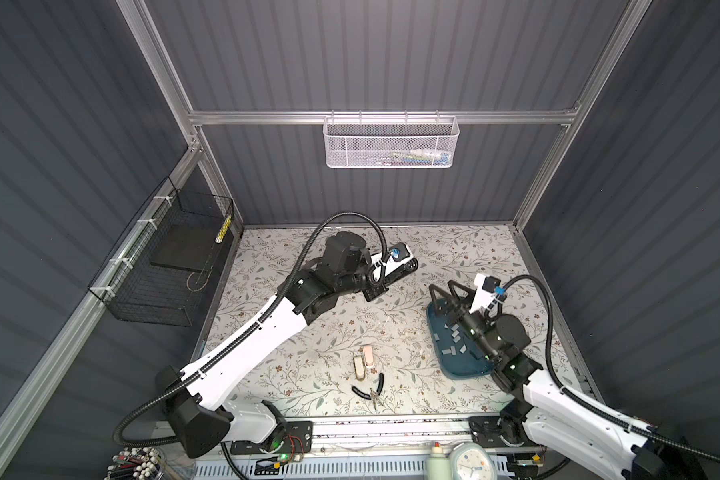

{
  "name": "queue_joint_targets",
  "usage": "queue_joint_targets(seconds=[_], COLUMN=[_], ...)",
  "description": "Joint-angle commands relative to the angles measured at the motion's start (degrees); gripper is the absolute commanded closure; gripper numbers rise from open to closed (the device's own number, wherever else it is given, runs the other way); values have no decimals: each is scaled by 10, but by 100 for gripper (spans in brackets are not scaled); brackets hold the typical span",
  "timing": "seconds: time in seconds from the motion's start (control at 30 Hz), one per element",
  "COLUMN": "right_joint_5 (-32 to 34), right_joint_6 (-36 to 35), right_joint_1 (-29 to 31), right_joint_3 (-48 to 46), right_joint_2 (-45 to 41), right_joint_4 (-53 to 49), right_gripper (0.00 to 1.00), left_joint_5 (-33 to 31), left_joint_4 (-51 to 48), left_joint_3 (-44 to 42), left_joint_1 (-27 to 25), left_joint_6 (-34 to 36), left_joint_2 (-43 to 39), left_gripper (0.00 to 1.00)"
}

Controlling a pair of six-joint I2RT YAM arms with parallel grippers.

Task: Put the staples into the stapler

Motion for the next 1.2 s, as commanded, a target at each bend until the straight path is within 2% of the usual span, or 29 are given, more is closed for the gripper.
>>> queue_joint_targets(seconds=[0.0, 0.07, 0.17, 0.33, 0.47, 0.63, 0.87, 1.07, 1.17], right_joint_5=[-134, -216, -256, -299, -299, -304, -291, -278, -269], right_joint_6=[-146, -199, -248, -292, -316, -322, -314, -301, -294], right_joint_1=[2, 2, 14, 38, 53, 68, 83, 86, 86], right_joint_3=[-58, -43, -11, -16, 23, 26, 54, 81, 96], right_joint_2=[-12, -29, -17, 17, 52, 87, 97, 124, 148], right_joint_4=[146, 79, -5, 25, -37, -3, -29, -43, -44], right_gripper=[13, 18, 21, 21, 28, 32, 40, 51, 60], left_joint_5=[43, 57, 68, 90, 122, 130, 143, 153, 159], left_joint_4=[-140, -207, -292, -256, -249, -242, -244, -257, -257], left_joint_3=[44, 68, 93, 38, 20, 3, 1, 8, 5], left_joint_1=[3, 3, 3, 3, 3, 1, 0, -1, -2], left_joint_6=[159, 210, 258, 285, 301, 306, 315, 321, 325], left_joint_2=[48, 86, 126, 94, 68, 50, 45, 52, 46], left_gripper=[100, 100, 100, 100, 100, 100, 100, 100, 100])
